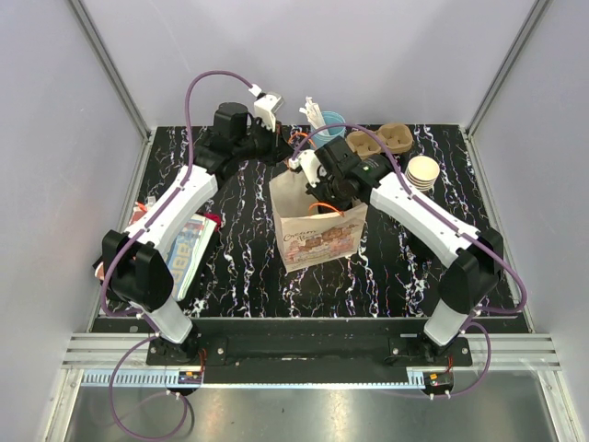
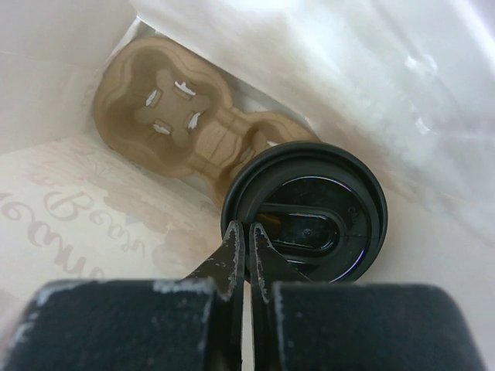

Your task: Pack the takeout coffee

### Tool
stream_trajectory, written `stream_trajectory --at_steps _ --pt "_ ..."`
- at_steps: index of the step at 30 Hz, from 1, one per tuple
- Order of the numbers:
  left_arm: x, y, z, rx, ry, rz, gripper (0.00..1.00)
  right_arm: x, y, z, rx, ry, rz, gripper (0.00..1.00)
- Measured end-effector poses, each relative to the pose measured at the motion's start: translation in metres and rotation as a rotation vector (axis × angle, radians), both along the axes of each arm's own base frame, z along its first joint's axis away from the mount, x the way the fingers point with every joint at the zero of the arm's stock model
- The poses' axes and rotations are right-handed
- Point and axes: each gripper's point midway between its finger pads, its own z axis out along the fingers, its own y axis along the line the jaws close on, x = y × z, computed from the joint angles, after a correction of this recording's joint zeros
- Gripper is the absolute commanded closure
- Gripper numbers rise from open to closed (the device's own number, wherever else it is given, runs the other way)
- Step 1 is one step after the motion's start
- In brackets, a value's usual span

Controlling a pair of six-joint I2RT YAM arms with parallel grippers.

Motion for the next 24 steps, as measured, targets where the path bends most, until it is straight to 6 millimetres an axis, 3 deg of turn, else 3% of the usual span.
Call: stream_trajectory --at_steps 8,24 --pt "-0.001 -0.002 0.0 0.0 -0.001 -0.003 1.0 0.003 0.003 0.006 0.015 -0.013 -0.006 1.0" --pt "0.001 0.0 -0.001 0.005 -0.004 0.01 1.0 0.002 -0.001 -0.011 -0.018 0.024 -0.011 1.0"
